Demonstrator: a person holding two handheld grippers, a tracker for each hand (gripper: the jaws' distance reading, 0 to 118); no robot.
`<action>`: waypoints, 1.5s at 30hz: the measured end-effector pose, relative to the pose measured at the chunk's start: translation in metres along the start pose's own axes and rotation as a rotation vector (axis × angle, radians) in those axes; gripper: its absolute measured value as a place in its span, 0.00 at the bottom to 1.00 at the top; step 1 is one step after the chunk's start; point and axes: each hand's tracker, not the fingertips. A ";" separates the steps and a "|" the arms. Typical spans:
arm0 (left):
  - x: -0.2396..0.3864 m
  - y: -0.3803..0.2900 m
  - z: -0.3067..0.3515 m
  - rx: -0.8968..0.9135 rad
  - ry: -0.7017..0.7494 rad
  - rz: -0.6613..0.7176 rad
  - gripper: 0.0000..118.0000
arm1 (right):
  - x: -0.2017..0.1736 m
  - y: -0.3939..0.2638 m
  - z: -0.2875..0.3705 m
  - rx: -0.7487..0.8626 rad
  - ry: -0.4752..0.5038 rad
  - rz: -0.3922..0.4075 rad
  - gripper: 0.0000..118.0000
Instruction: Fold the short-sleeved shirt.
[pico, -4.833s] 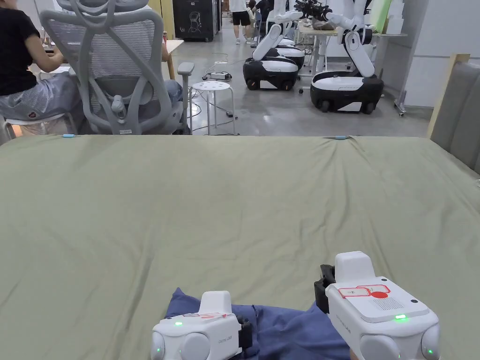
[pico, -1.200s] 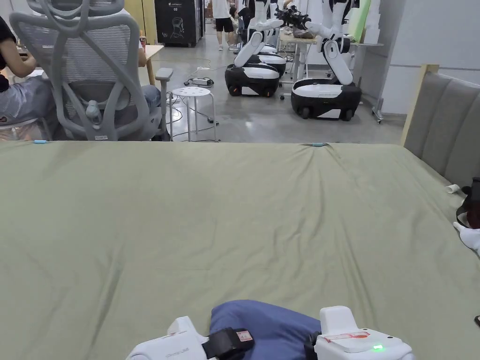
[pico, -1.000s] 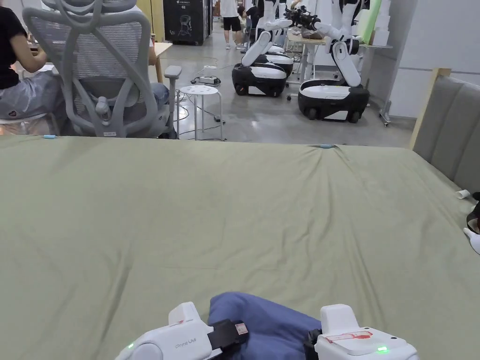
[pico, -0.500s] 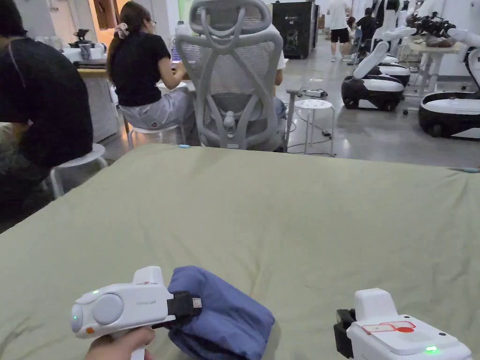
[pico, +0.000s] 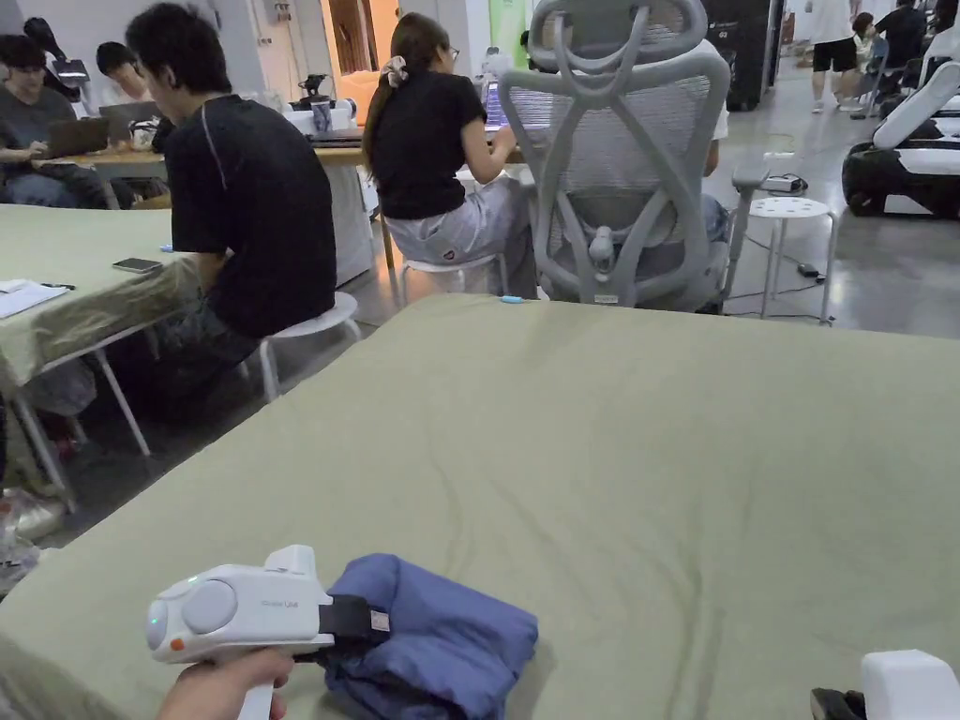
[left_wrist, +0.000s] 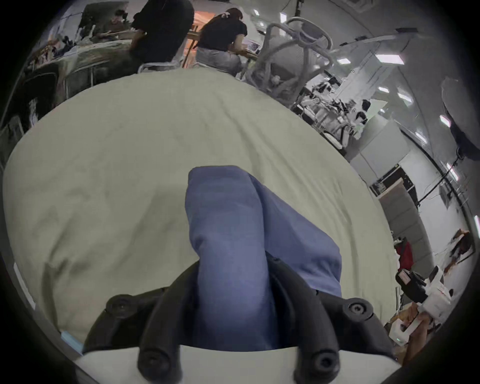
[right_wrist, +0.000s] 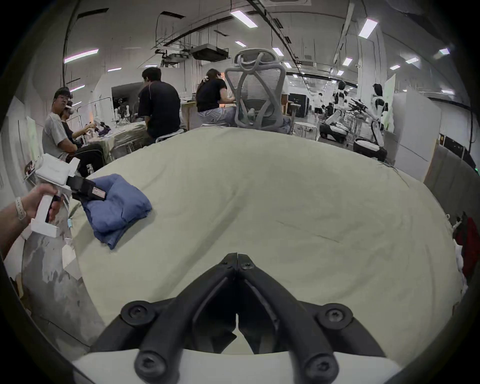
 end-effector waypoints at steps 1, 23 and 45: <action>0.000 -0.002 0.001 0.014 -0.005 -0.002 0.20 | 0.000 0.000 -0.002 -0.005 0.000 0.001 0.00; 0.218 -0.041 0.038 0.375 0.221 -0.413 0.00 | 0.053 0.008 0.075 0.116 -0.073 -0.024 0.00; 0.519 -0.121 0.029 0.586 -0.035 -0.639 0.00 | 0.242 0.012 0.211 0.367 -0.436 -0.129 0.00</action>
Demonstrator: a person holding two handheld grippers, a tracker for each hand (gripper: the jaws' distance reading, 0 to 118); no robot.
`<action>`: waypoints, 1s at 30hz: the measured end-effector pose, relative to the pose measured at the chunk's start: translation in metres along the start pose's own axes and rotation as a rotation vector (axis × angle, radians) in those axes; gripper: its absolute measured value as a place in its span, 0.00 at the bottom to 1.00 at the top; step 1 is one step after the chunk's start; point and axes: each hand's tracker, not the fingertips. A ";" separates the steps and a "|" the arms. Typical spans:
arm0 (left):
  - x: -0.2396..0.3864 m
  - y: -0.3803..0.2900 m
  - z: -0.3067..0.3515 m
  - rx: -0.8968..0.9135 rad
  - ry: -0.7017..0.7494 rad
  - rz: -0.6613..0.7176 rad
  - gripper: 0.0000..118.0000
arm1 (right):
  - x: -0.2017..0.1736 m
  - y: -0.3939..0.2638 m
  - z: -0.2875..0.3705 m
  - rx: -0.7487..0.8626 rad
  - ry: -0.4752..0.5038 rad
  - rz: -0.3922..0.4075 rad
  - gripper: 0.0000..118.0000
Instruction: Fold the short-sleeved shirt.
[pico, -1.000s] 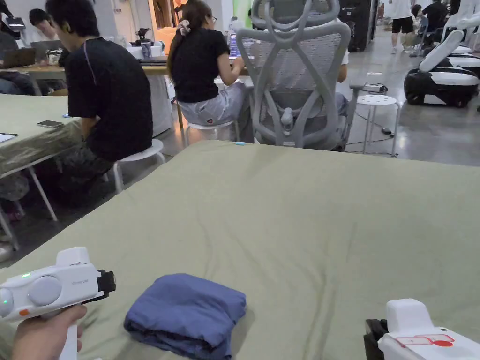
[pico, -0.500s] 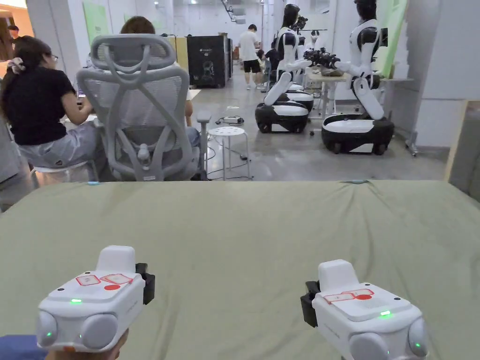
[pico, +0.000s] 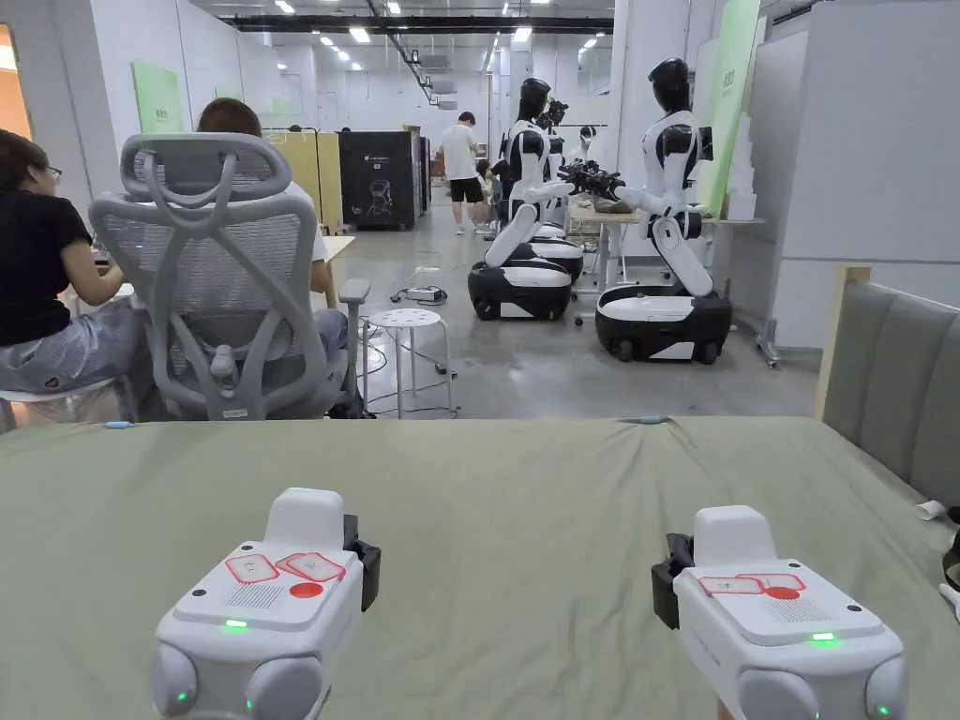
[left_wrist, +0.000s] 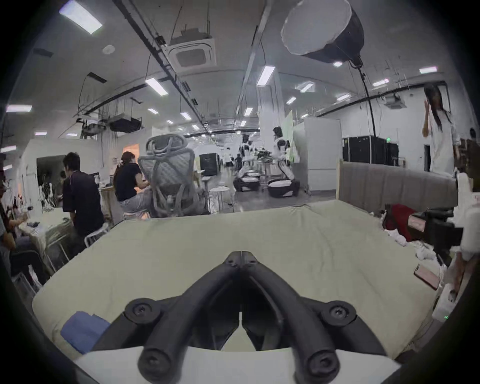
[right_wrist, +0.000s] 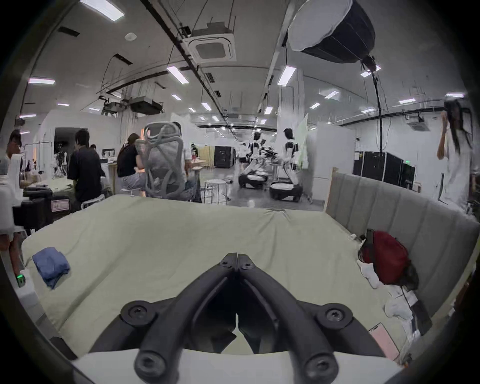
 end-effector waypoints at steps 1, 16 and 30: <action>-0.001 -0.001 0.002 0.002 -0.005 0.011 0.00 | -0.002 -0.001 0.000 0.005 0.007 0.001 0.01; -0.011 -0.002 0.027 0.104 0.040 -0.002 1.00 | -0.021 -0.001 0.012 0.056 0.049 -0.003 1.00; -0.009 -0.006 0.039 0.101 0.041 0.023 1.00 | -0.023 0.002 0.018 0.037 0.033 -0.005 1.00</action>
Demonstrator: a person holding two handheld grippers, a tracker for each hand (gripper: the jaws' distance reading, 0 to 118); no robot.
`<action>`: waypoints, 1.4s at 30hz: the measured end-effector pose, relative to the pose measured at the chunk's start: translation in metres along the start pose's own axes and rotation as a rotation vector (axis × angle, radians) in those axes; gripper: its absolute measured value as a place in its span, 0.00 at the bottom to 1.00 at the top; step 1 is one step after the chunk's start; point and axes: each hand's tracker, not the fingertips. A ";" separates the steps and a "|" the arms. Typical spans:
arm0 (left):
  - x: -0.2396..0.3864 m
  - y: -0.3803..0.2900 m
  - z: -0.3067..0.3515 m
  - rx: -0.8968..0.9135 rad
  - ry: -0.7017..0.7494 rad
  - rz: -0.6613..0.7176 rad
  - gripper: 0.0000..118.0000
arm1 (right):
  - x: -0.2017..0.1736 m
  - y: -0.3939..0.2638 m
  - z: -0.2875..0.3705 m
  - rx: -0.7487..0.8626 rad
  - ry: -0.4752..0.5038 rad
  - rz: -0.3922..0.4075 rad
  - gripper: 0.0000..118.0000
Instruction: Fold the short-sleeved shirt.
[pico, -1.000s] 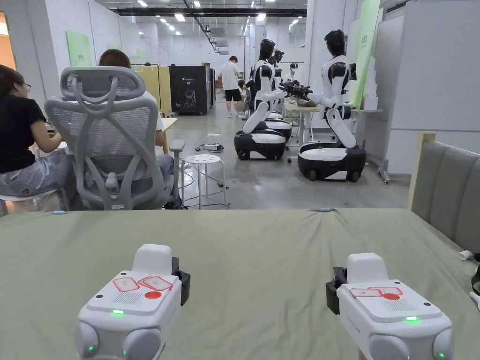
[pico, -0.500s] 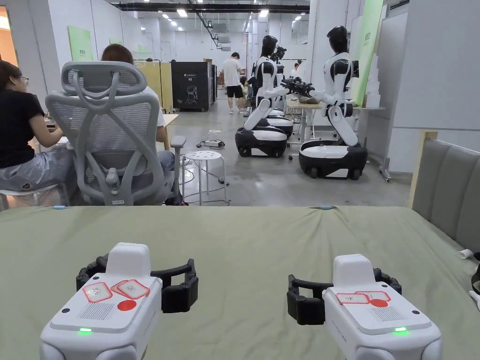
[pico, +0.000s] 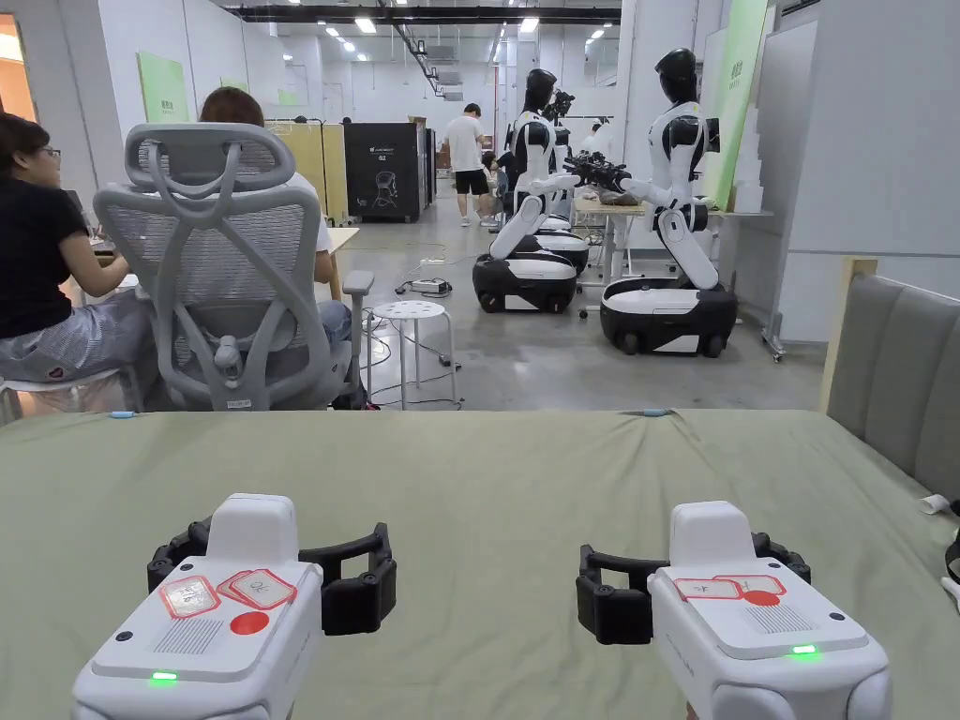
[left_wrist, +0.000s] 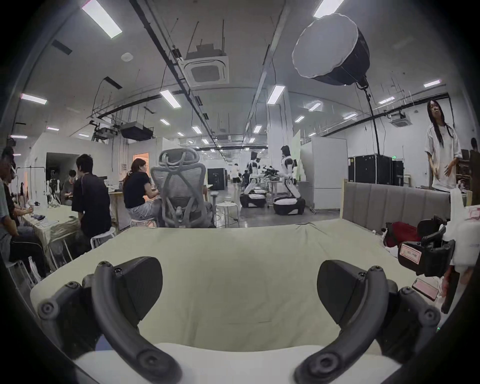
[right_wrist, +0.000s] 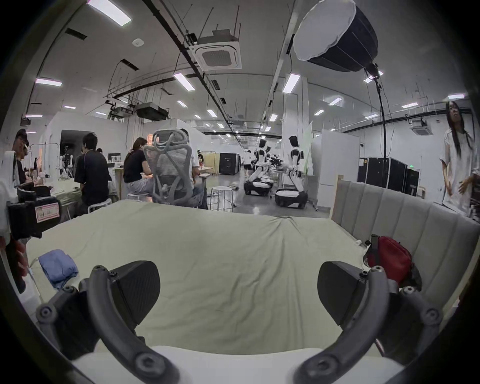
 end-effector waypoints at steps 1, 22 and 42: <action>0.000 0.000 0.000 -0.002 -0.001 -0.002 1.00 | 0.000 0.000 0.000 0.001 0.003 -0.006 1.00; -0.002 0.002 0.008 -0.007 -0.011 0.025 1.00 | -0.002 0.005 -0.002 -0.030 -0.040 -0.098 1.00; 0.003 0.005 0.007 -0.006 -0.012 0.019 1.00 | -0.013 0.007 0.007 0.006 -0.167 -0.061 1.00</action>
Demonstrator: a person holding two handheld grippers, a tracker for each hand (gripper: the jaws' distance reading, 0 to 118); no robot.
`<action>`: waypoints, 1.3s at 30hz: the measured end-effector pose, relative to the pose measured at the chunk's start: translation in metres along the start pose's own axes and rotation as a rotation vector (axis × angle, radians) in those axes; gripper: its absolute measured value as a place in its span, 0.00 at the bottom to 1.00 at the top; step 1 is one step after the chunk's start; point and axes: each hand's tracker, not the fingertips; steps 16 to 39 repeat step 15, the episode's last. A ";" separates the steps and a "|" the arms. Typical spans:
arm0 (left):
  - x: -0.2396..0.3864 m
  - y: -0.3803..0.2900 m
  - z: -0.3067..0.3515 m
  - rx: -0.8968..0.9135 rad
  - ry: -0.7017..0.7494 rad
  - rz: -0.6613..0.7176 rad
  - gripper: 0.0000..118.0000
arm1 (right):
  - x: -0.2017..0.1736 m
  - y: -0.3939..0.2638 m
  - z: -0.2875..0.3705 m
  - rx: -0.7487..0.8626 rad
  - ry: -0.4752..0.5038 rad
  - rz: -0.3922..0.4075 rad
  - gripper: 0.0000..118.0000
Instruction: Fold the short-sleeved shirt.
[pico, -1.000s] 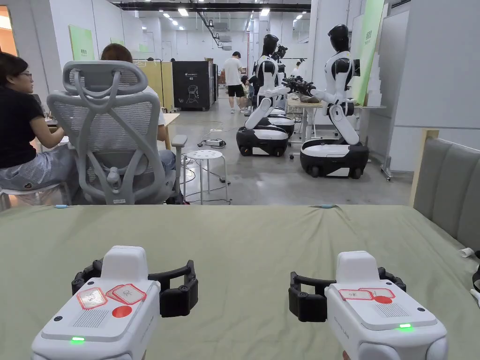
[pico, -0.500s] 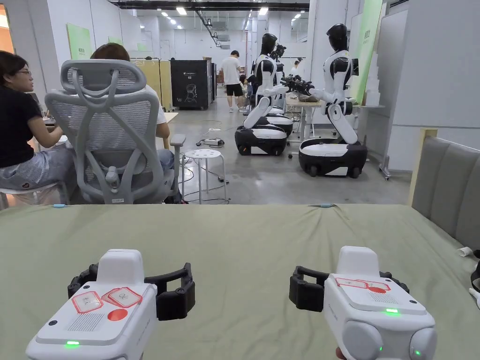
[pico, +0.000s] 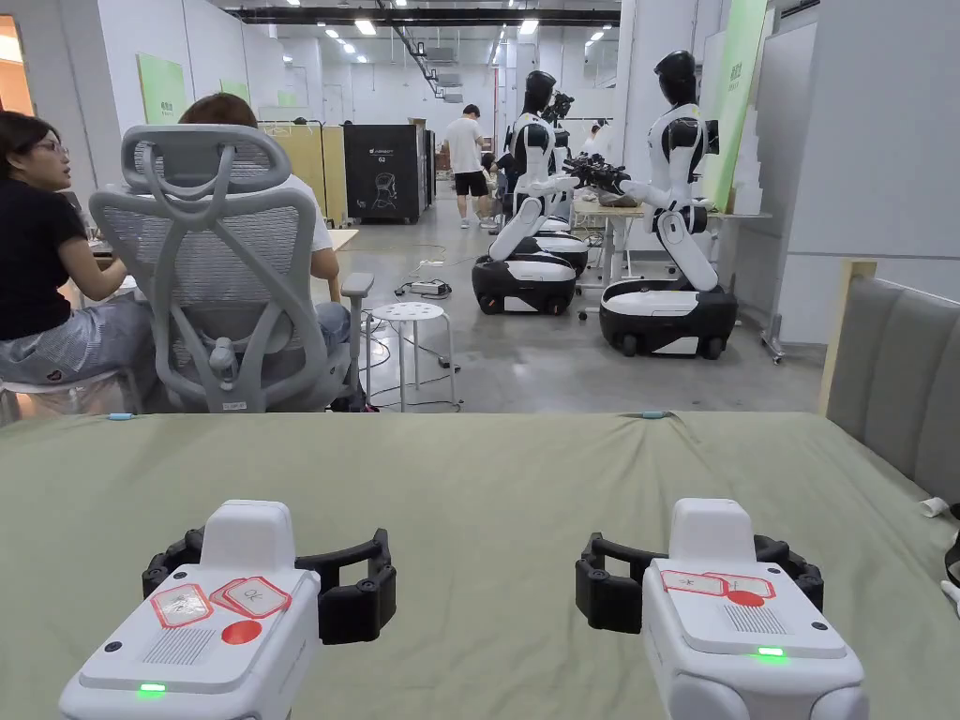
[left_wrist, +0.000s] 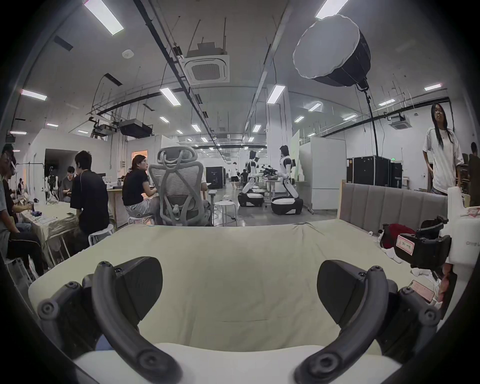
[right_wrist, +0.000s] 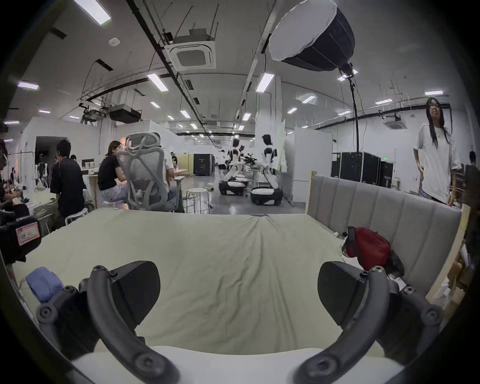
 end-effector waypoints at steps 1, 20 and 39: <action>0.000 0.000 0.000 0.000 0.000 -0.001 1.00 | 0.001 0.001 0.001 0.000 0.012 -0.004 1.00; 0.005 0.003 0.000 0.008 -0.001 -0.006 1.00 | -0.003 0.001 0.003 0.012 -0.005 0.015 1.00; 0.005 0.003 0.000 0.008 -0.001 -0.006 1.00 | -0.003 0.001 0.003 0.012 -0.005 0.015 1.00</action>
